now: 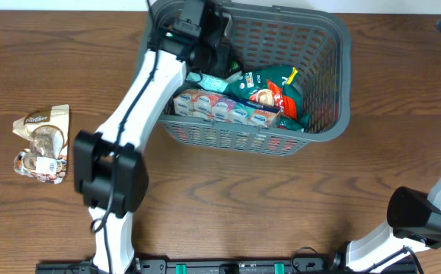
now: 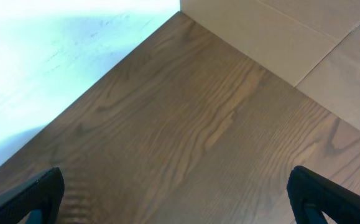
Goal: Pack container
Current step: 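Lift the jar over the basket and drop it inside, then lower the left gripper onto the PanTree snack bag and grasp it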
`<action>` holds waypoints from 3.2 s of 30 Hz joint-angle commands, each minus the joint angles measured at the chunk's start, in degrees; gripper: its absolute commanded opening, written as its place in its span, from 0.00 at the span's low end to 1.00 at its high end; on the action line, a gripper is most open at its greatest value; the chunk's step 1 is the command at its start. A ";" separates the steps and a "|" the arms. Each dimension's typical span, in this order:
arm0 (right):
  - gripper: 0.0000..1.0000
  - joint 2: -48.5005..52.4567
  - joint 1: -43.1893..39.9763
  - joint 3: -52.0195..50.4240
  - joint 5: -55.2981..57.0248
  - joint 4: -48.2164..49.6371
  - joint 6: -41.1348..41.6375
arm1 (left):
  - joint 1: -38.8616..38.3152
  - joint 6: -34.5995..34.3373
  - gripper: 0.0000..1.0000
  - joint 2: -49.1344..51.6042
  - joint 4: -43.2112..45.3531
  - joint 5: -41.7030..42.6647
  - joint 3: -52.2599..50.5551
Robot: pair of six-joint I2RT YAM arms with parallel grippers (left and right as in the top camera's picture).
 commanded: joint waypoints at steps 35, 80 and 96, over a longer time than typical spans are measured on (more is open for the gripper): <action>0.99 -0.11 -0.28 0.68 0.24 -0.22 0.61 | 16.44 -15.69 0.99 -35.60 -21.18 -39.08 0.42; 0.99 -0.11 -0.28 0.68 0.22 -0.22 0.61 | 51.28 20.96 0.99 -19.17 1.64 -28.70 -35.76; 0.99 -0.11 -0.28 0.68 0.22 -0.22 0.61 | 51.32 20.94 0.99 -6.78 5.55 -26.93 -35.76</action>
